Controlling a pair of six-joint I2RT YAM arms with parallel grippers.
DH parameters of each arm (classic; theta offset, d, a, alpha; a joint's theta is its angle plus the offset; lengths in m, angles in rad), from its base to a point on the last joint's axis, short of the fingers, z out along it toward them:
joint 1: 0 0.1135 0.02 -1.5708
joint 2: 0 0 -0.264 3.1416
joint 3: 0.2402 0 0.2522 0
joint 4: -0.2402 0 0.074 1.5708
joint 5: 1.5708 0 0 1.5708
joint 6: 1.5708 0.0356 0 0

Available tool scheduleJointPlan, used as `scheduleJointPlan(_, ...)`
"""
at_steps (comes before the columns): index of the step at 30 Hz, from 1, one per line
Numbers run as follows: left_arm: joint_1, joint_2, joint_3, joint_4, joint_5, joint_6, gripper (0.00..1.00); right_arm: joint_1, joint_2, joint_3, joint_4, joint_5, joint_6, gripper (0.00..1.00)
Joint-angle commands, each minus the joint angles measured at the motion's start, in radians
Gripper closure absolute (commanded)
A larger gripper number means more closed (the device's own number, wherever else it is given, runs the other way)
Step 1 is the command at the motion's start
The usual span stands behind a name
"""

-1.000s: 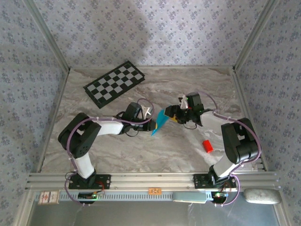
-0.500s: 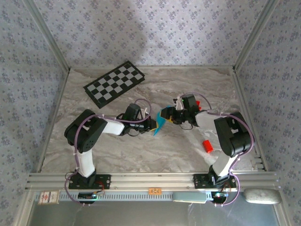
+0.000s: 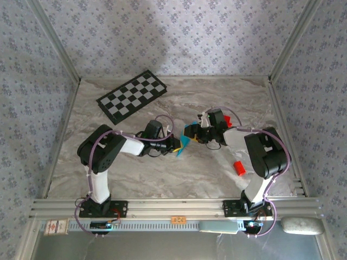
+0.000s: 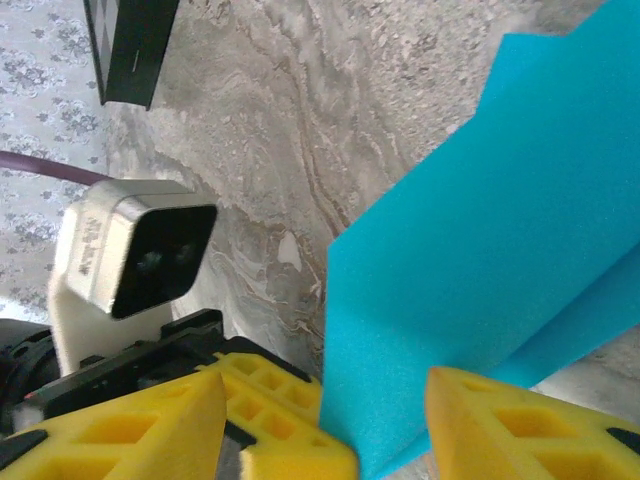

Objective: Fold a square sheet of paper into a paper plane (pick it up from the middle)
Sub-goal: Fold the wing for the fifth time at the center of the table.

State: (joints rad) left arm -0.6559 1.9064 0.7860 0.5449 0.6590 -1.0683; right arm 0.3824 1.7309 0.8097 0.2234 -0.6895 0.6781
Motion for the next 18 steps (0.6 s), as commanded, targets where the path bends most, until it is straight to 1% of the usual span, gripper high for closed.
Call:
scheduleJointPlan(1, 0.007, 0.022, 0.002, 0.024, 0.024, -0.012, 1.0, 0.011, 0.021, 0.028, 0.027, -0.034, -0.029, 0.43)
scheduleJointPlan(18, 0.014, 0.038, -0.002, 0.03, 0.026, -0.015, 1.0, 0.042, 0.11, 0.096, 0.016, -0.034, -0.041, 0.46)
